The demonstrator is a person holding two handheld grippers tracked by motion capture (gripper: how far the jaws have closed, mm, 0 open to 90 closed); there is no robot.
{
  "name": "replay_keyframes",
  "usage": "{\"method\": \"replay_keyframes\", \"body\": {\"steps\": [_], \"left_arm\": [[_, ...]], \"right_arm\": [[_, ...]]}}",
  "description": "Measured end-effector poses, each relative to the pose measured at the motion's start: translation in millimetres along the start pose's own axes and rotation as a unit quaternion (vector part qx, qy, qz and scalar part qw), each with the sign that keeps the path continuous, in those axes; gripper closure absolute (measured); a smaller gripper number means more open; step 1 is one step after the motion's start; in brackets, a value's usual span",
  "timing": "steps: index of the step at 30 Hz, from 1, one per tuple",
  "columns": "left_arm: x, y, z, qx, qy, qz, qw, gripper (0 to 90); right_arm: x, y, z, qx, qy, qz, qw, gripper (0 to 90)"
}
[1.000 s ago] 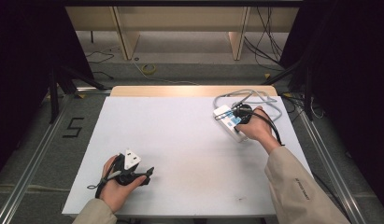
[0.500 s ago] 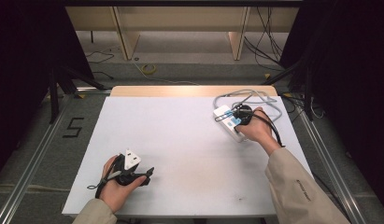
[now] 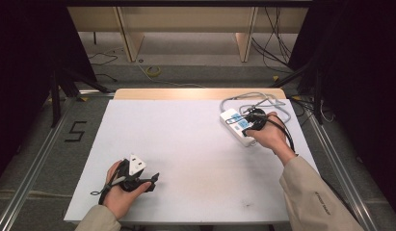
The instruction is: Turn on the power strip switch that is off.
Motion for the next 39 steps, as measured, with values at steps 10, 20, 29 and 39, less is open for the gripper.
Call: {"method": "replay_keyframes", "body": {"steps": [10, 20, 29, 39], "left_arm": [[1.1, -0.9, -0.9, -0.002, -0.002, 0.001, 1.0000, 21.7], [1.1, -1.7, -0.9, -0.005, -0.002, 0.000, 1.0000, 21.7], [0.9, -2.8, -1.0, -0.008, -0.002, -0.002, 1.0000, 21.6], [-0.7, -4.0, -3.2, -0.010, 0.000, 0.002, 0.9999, 21.5]], "right_arm": [[-7.0, -12.6, 9.7, 0.033, 0.014, -0.009, 0.9993, 74.7], [-20.7, -42.1, 27.3, 0.083, 0.030, -0.008, 0.9961, 65.7], [-39.4, -77.7, 37.4, 0.125, 0.049, -0.007, 0.9909, 59.9], [-58.2, -105.9, 37.9, 0.168, 0.057, -0.008, 0.9842, 53.3]]}}
Point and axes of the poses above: each handheld gripper's, and its own axes: z roughly backward along the jaws, y roughly out of its top, x roughly to its right, the point moved 7 cm from there along -z, roughly forward along the jaws
